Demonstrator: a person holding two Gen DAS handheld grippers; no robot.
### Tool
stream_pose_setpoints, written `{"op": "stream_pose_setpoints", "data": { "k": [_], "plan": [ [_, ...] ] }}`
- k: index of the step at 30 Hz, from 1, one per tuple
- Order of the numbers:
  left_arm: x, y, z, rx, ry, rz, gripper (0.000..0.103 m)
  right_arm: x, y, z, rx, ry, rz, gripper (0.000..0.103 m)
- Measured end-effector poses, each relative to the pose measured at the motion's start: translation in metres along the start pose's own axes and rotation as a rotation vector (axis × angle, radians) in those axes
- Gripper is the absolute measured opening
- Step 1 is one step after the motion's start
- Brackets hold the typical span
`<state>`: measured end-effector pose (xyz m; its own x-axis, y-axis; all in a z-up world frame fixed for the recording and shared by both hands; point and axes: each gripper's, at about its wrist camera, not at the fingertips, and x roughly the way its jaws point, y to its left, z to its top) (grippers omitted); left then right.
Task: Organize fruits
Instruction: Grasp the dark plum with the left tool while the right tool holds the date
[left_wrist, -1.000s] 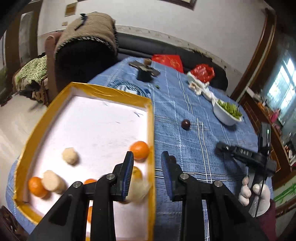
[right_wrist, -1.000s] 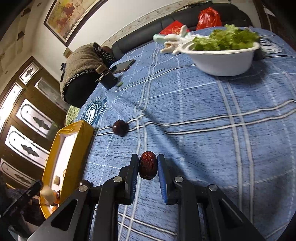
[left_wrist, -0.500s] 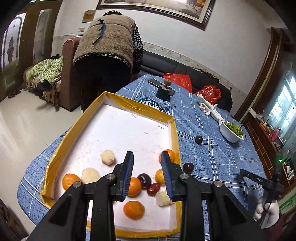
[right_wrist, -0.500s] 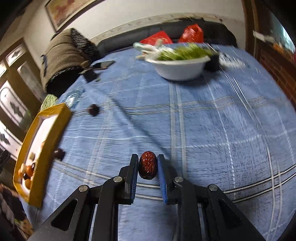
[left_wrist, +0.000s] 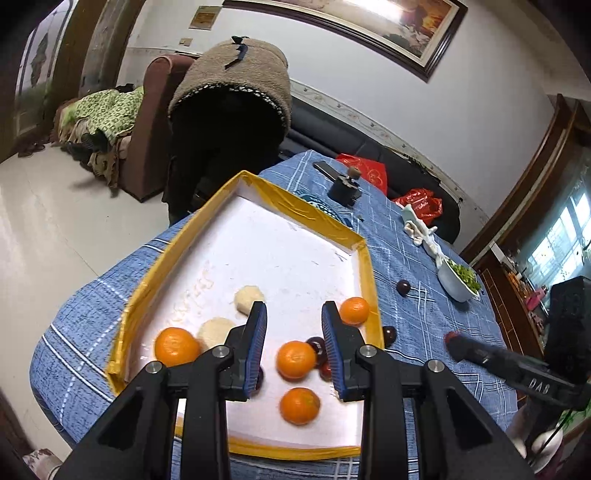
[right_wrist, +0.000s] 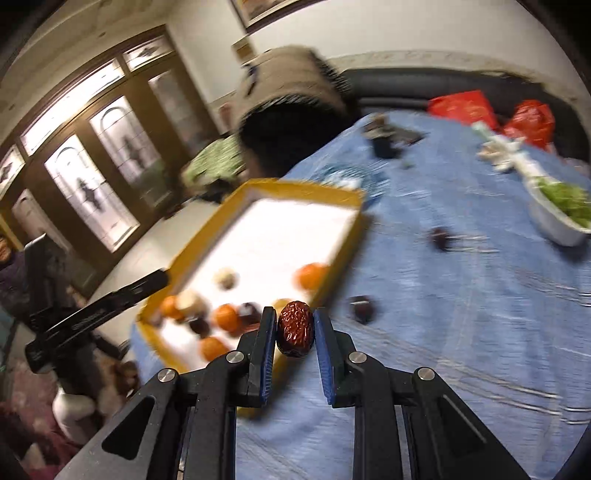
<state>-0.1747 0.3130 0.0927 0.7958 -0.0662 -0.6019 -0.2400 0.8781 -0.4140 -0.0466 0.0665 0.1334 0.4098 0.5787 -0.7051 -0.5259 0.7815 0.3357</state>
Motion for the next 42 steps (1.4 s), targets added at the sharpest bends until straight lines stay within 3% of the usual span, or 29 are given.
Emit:
{"op": "stream_pose_setpoints", "data": {
  "k": [2,5,11,18,22,26,27,29,37,42],
  "plan": [
    [-0.001,0.006,-0.002,-0.008,0.002,0.001,0.03,0.018,0.009,-0.001,0.026,0.041,0.08,0.024],
    [-0.002,0.003,-0.005,0.036,0.006,-0.014,0.03,0.028,0.011,-0.003,0.061,0.05,0.119,0.024],
    [0.003,-0.019,-0.012,0.14,-0.024,-0.044,0.03,0.017,-0.02,-0.003,0.137,0.01,0.061,0.024],
    [0.013,-0.021,-0.011,0.135,0.011,-0.013,0.031,0.023,-0.033,-0.009,0.161,0.024,0.04,0.024],
    [0.017,-0.059,-0.016,0.24,0.057,-0.087,0.056,0.011,-0.051,-0.005,0.185,-0.043,-0.006,0.024],
    [0.039,-0.109,-0.021,0.33,0.141,-0.171,0.056,-0.003,-0.083,-0.013,0.23,-0.073,-0.045,0.024],
    [0.05,-0.122,-0.021,0.353,0.171,-0.158,0.054,-0.006,-0.093,-0.016,0.245,-0.076,-0.053,0.024],
    [0.073,-0.143,-0.022,0.391,0.221,-0.117,0.027,-0.009,-0.11,-0.021,0.273,-0.086,-0.056,0.024],
    [0.152,-0.18,-0.023,0.502,0.349,0.027,0.027,-0.006,-0.163,-0.041,0.38,-0.094,0.007,0.024],
    [0.19,-0.176,-0.038,0.523,0.459,0.142,0.039,-0.009,-0.162,-0.04,0.375,-0.094,0.049,0.025]
  ]
}}
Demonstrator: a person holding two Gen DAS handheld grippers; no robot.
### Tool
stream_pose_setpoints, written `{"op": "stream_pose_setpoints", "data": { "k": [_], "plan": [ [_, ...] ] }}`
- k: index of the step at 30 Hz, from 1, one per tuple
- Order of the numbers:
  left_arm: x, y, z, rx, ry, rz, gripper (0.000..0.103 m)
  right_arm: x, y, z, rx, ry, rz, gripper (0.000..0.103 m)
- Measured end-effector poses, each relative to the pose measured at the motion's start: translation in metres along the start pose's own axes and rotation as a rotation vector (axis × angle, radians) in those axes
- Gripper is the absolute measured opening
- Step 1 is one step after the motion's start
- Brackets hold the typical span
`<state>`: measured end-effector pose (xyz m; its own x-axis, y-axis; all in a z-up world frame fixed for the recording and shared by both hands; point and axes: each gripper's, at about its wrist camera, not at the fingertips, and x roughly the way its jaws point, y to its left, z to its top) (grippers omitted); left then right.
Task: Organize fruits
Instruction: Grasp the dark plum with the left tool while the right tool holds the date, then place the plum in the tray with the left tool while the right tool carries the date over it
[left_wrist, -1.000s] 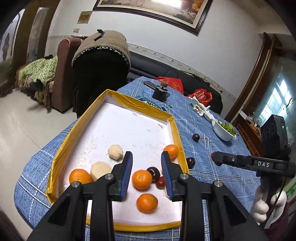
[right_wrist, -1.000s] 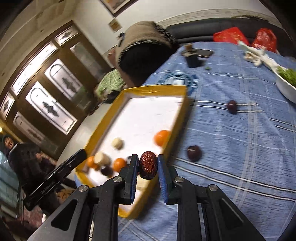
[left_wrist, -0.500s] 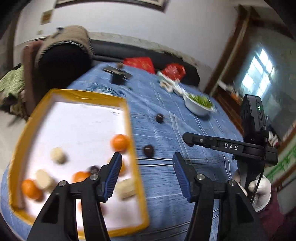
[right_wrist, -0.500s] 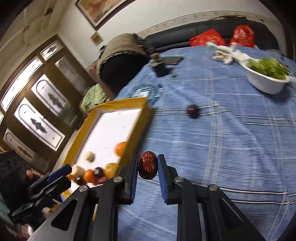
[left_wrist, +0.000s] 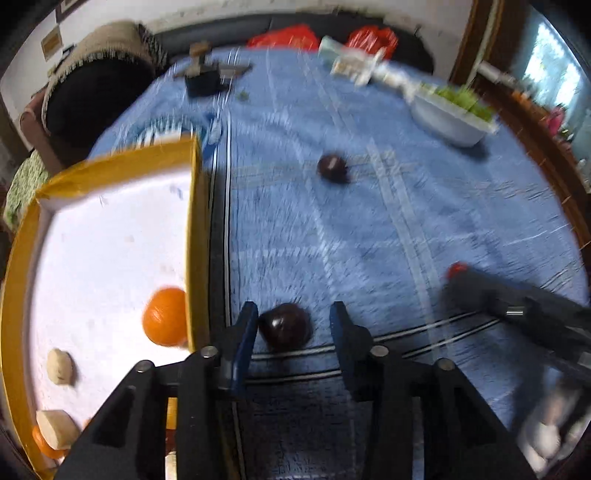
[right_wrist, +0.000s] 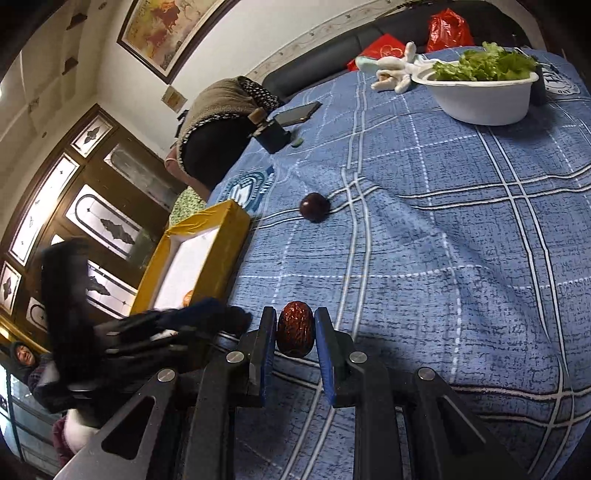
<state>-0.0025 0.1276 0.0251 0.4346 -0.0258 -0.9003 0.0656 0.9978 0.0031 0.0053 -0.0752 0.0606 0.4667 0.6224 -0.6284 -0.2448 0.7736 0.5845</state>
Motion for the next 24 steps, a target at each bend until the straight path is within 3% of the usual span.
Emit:
{"op": "stream_pose_setpoints", "data": {
  "k": [3,4,13,18,24],
  "plan": [
    [-0.002,-0.006,-0.006,0.025,-0.016,0.033,0.033,-0.002,0.006,-0.002,-0.019,-0.01,0.0,0.025],
    [-0.004,-0.006,-0.008,0.027,-0.031,0.049,0.025,-0.003,0.007,-0.003,-0.025,-0.014,-0.001,0.025],
    [-0.068,0.028,-0.044,-0.157,-0.177,-0.093,0.026,0.0,0.011,-0.008,-0.036,-0.016,-0.012,0.025],
    [-0.103,0.067,-0.072,-0.256,-0.254,-0.103,0.026,0.009,0.025,-0.015,-0.084,0.002,-0.042,0.025],
    [-0.11,0.11,-0.102,-0.39,-0.269,-0.098,0.026,0.013,0.05,-0.023,-0.148,0.015,-0.075,0.024]
  ]
}}
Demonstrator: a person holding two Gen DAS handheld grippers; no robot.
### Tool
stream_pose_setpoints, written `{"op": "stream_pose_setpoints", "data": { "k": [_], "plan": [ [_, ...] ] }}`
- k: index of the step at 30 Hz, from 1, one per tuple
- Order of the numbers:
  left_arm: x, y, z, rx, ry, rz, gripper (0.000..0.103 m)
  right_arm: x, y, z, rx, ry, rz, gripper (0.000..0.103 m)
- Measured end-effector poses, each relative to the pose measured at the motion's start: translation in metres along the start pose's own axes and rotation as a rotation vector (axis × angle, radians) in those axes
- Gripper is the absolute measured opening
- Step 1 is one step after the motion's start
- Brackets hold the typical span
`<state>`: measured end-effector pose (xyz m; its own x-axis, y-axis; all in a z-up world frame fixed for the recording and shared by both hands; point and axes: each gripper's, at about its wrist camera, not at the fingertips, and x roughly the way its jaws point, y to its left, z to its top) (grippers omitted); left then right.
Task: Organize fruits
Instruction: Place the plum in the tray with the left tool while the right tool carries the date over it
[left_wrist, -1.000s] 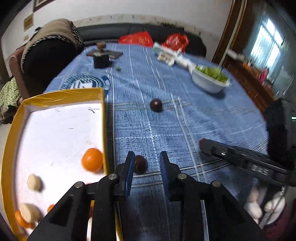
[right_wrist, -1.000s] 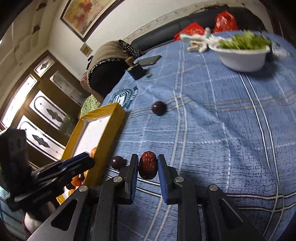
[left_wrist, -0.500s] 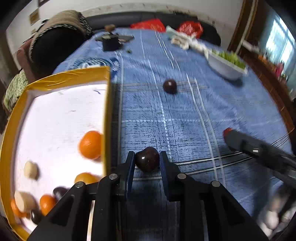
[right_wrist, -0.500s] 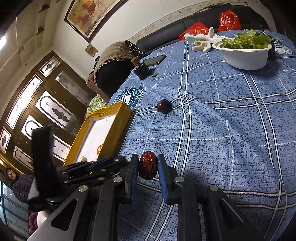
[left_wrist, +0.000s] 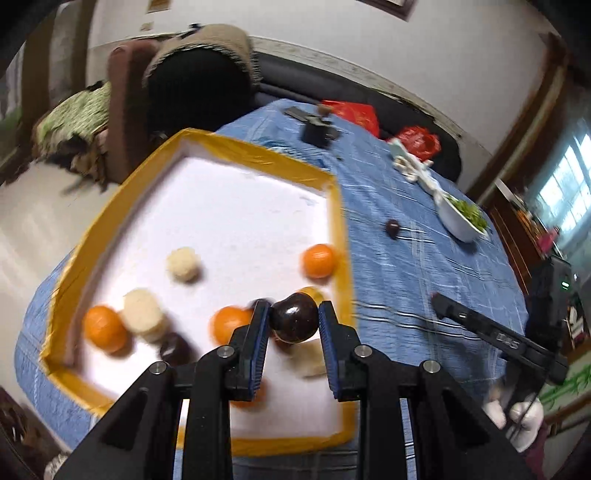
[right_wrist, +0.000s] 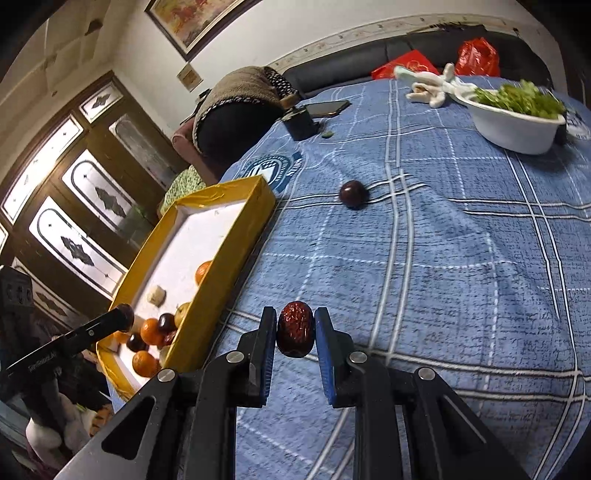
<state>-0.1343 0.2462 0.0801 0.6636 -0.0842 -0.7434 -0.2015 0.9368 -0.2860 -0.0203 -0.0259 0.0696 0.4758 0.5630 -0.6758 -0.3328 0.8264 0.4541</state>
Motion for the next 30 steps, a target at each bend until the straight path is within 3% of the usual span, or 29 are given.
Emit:
{"op": "stream_pose_setpoints", "data": {
  "k": [8,16,24,30],
  "plan": [
    [-0.016,0.034,-0.004,-0.073,-0.034,0.005,0.026,-0.003,0.051,0.004,-0.088,0.013,0.039,0.024],
    [-0.014,0.065,-0.007,-0.119,-0.032,-0.018,0.026,0.022,0.104,0.007,-0.161,0.073,0.095,0.024],
    [0.011,0.093,0.016,-0.159,0.011,-0.04,0.026,0.056,0.139,0.015,-0.182,0.152,0.144,0.025],
    [0.031,0.095,0.044,-0.147,0.031,-0.054,0.026,0.103,0.143,0.025,-0.124,0.23,0.151,0.025]
  ]
}}
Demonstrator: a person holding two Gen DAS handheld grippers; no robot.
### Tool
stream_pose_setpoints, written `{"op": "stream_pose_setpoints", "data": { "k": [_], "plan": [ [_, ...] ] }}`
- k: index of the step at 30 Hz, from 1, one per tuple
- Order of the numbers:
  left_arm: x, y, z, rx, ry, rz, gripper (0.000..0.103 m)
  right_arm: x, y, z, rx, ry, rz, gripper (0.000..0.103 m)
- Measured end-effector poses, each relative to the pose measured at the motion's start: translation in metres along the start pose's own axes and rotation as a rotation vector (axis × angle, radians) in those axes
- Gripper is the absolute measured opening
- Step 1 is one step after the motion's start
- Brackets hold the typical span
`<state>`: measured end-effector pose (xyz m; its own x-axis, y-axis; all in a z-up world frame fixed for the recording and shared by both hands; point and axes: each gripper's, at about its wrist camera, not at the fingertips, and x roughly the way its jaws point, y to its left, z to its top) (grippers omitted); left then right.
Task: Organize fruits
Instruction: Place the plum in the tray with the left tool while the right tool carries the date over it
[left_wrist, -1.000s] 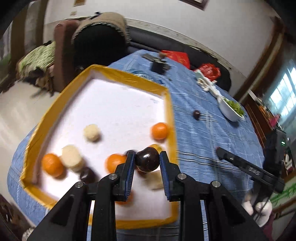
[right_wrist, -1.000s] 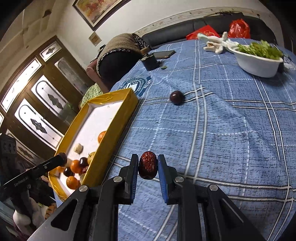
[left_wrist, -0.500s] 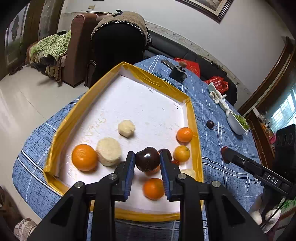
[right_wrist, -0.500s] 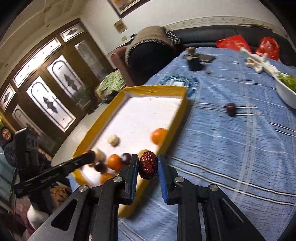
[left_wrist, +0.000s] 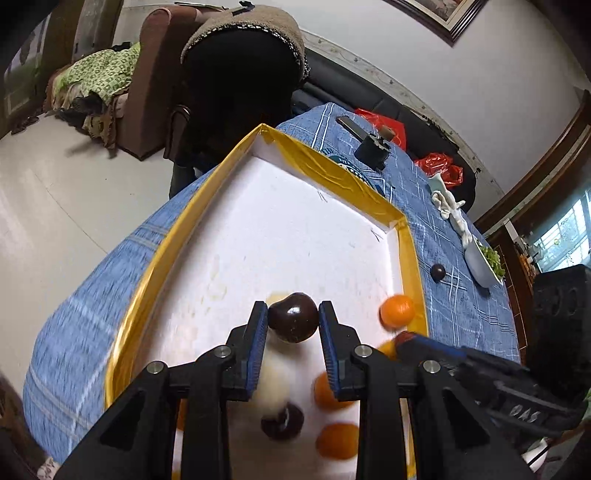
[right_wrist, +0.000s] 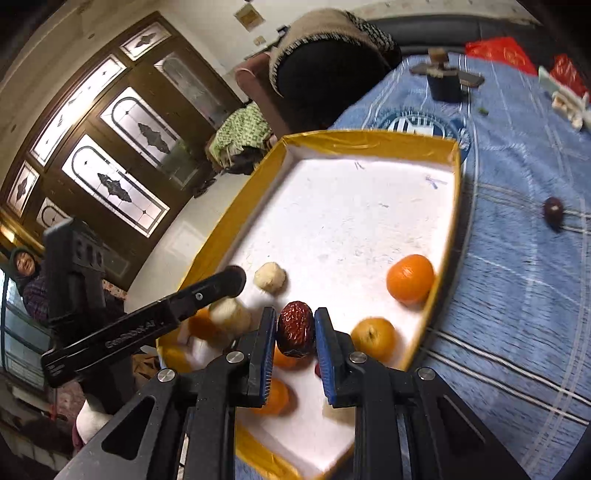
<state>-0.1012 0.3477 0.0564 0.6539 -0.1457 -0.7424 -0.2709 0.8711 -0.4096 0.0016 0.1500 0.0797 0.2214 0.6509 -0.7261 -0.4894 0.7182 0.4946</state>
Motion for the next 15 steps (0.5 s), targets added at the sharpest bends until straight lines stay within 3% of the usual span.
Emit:
{"op": "stream_pose_setpoints", "data": {
  "k": [4,6,8,13,15],
  "plan": [
    [0.014,0.009,0.013,-0.027,0.016,-0.016,0.026,0.026,0.002,0.012,-0.002,0.027,-0.041,0.025],
    [0.016,0.015,0.015,-0.052,0.019,-0.05,0.032,0.037,0.005,0.017,-0.021,0.038,-0.061,0.025],
    [0.016,0.02,0.017,-0.073,0.014,-0.081,0.049,0.046,0.007,0.021,-0.035,0.049,-0.081,0.025],
    [0.006,0.02,0.015,-0.086,0.002,-0.105,0.055,0.058,0.002,0.025,-0.014,0.06,-0.085,0.025],
    [-0.007,0.016,0.012,-0.075,-0.03,-0.086,0.062,0.055,-0.003,0.024,0.015,0.049,-0.071,0.025]
  ]
}}
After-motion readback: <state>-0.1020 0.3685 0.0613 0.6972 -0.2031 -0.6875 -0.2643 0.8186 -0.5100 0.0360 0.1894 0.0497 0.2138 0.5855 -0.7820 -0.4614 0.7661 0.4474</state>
